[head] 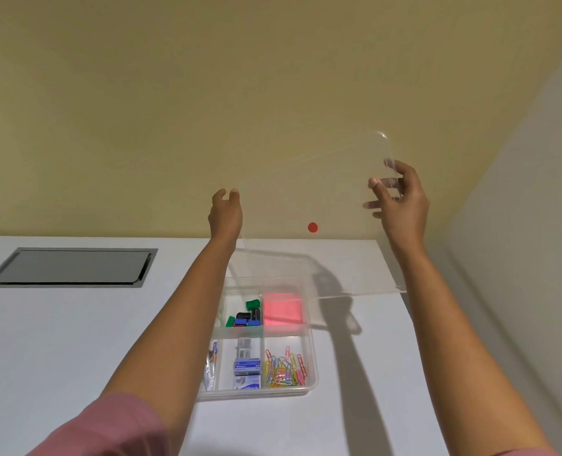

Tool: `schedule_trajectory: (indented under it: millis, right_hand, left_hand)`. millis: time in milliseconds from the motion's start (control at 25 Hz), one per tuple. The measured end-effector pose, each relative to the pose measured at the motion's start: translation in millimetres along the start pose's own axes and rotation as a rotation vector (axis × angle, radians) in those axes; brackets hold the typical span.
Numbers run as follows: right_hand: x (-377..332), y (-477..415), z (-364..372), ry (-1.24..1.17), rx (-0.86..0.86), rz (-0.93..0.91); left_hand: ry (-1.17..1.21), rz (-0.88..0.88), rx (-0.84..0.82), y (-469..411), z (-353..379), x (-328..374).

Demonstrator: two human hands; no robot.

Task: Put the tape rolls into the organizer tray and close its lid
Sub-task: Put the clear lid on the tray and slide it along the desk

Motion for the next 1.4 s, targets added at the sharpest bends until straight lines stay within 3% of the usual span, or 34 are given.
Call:
schedule_trajectory:
  millis: [360,600,1000,1200,1400]
  right_hand:
    - [97.8,68.5,47.3,0.072,-0.246,0.561]
    - [150.1,128.2,56.5,0.247,-0.351,0.675]
    - [198.8,189.4,66.3,0.595,-0.433,0.59]
    - [204.9,203.1,76.8,0.732,-0.521,0.474]
    - [215.1,201.7,79.3,0.796,-0.547,0.477]
  left_hand:
    - [-0.035,-0.091,0.137,-28.7,-56.6,-42.9]
    - [-0.03,-0.126,0.146,-36.7,-82.3,-98.1]
    - [-0.291,-0.126,0.139,-38.0,-112.5,-186.6]
    - [-0.429,-0.087,0.135,-39.8,-119.6,-202.8]
    - [-0.477,-0.077,0.124,-47.5,-120.1,-212.7]
Point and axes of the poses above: each hand's wrist, its own y-axis away from the middle knuckle, its own z-axis out of the palm, x = y × z, the point moved 10 cm from there along -y, towards the middle knuckle, and after that the axes turned 13 degrees about x, right-handed, at the moved point
